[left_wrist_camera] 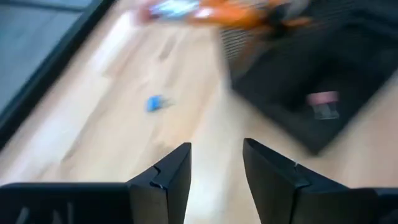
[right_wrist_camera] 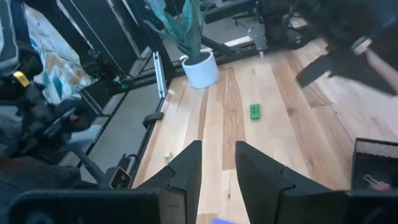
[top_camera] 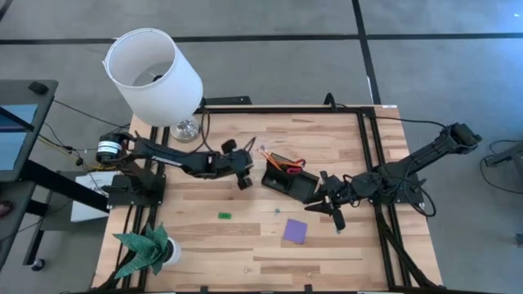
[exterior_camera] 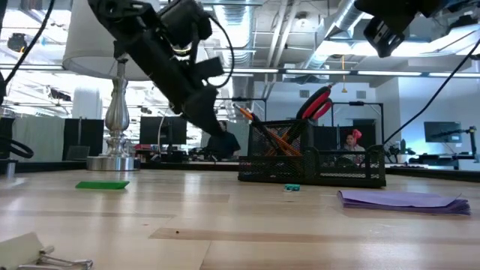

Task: Pick and place office supplies into organizer
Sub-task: Put the top blue binder clip into the black desk organizer

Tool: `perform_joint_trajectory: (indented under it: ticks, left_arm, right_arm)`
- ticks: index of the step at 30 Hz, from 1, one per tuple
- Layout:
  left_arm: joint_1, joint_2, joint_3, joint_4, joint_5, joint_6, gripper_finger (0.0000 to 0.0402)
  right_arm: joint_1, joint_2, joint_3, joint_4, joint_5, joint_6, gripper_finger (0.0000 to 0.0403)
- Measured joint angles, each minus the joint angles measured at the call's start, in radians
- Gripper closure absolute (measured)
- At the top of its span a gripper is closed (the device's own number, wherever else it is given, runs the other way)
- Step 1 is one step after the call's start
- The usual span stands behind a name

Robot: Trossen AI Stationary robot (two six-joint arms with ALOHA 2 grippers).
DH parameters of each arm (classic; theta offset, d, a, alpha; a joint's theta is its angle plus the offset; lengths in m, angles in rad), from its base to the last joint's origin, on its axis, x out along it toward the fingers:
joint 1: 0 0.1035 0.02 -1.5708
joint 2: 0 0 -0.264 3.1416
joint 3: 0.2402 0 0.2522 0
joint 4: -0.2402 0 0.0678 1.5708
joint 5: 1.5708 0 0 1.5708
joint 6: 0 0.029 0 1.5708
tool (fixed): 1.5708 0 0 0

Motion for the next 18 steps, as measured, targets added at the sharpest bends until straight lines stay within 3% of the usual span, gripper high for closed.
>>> perform_joint_trajectory:
  ticks: [3, 7, 11, 18]
  left_arm:
    - [0.042, -0.001, 0.000, -0.045, -0.033, -0.033, 0.0259]
    - [0.112, 0.057, -0.002, 0.018, 0.036, -0.013, 0.0259]
    - [0.169, 0.167, 0.000, 0.201, 0.088, 0.085, 0.0259]
    - [0.226, 0.302, 0.000, 0.495, 0.161, 0.104, 0.0259]
  right_arm:
    - [0.000, 0.000, 0.000, -0.010, 0.000, 0.000, 0.0310]
    - [0.000, 0.000, 0.000, -0.008, 0.000, 0.000, 0.0310]
    - [0.000, 0.000, 0.000, 0.000, 0.001, 0.000, 0.0310]
    - [-0.002, 0.000, 0.000, 0.000, 0.001, 0.000, 0.0310]
